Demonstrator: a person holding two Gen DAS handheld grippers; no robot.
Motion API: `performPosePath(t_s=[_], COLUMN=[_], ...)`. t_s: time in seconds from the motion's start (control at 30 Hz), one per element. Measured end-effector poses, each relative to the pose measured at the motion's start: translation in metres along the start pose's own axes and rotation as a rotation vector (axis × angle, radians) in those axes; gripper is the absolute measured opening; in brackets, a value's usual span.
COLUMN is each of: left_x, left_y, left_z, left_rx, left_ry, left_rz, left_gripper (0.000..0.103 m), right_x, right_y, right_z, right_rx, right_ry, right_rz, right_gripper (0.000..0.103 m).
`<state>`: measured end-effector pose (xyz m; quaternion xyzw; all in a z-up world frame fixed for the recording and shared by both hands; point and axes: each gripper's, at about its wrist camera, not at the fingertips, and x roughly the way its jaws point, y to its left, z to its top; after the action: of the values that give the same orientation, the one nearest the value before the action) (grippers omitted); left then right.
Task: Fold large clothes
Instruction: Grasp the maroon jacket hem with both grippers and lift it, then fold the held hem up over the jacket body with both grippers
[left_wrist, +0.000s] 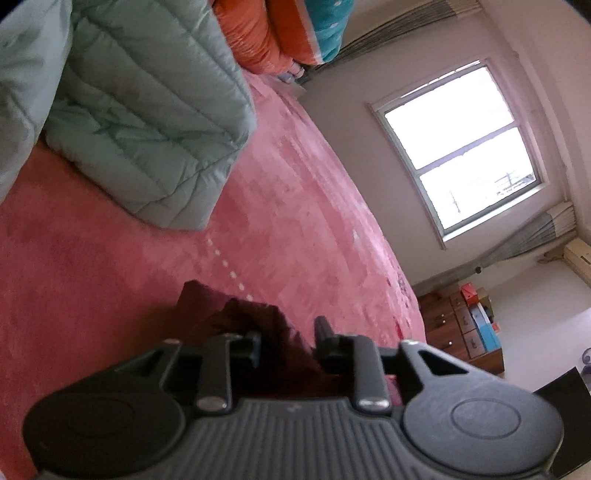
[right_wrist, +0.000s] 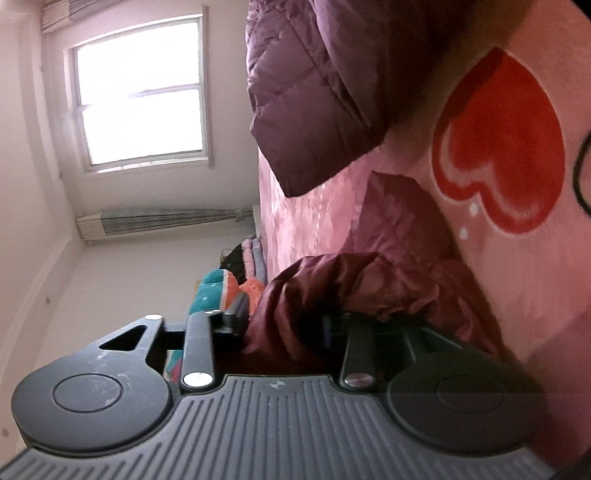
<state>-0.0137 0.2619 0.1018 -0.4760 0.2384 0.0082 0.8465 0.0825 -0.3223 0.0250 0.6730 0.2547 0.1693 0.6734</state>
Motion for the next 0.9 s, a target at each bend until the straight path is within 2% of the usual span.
performPosePath(t_s=[0.13,0.2,0.23,0.3,0.37,0.47,0.57,0.8,0.9], left_x=[-0.013,-0.021,-0.026,-0.038,-0.046,-0.050,-0.046,0.002,0.023], left_y=[-0.011,-0.017,-0.021,-0.029,-0.035,-0.049,-0.067,-0.104,-0.122], left_z=[0.006,0.009,0.010,0.011,0.010,0.000,-0.016,-0.063,-0.085], left_rx=[0.055,0.078,0.097,0.144,0.175,0.265,0.391,0.623,0.724], left_ry=[-0.043,-0.075,-0.097,-0.130,-0.141,-0.136,-0.113,-0.017,0.006], left_rz=[-0.003,0.001,0.005,0.004,0.003,0.018,0.038,0.044,0.025], left_gripper=[0.046,0.057,0.058,0.059,0.059,0.060,0.062,0.063,0.064], right_x=[-0.004,-0.006,-0.009,-0.011,-0.016,-0.027,-0.033,-0.007,0.014], right_y=[0.004,0.009,0.011,0.013,0.017,0.026,0.041,0.098,0.114], right_z=[0.000,-0.001,-0.001,0.000,0.004,0.006,0.003,-0.044,-0.063], right_rx=[-0.049,-0.071,-0.082,-0.093,-0.090,-0.128,-0.230,-0.675,-0.824], right_ry=[-0.009,-0.016,-0.023,-0.036,-0.046,-0.075,-0.101,-0.083,-0.066], right_rz=[0.005,0.006,0.008,0.019,0.037,0.049,0.021,-0.187,-0.216], right_gripper=[0.066,0.075,0.078,0.093,0.099,0.102,0.102,0.103,0.103])
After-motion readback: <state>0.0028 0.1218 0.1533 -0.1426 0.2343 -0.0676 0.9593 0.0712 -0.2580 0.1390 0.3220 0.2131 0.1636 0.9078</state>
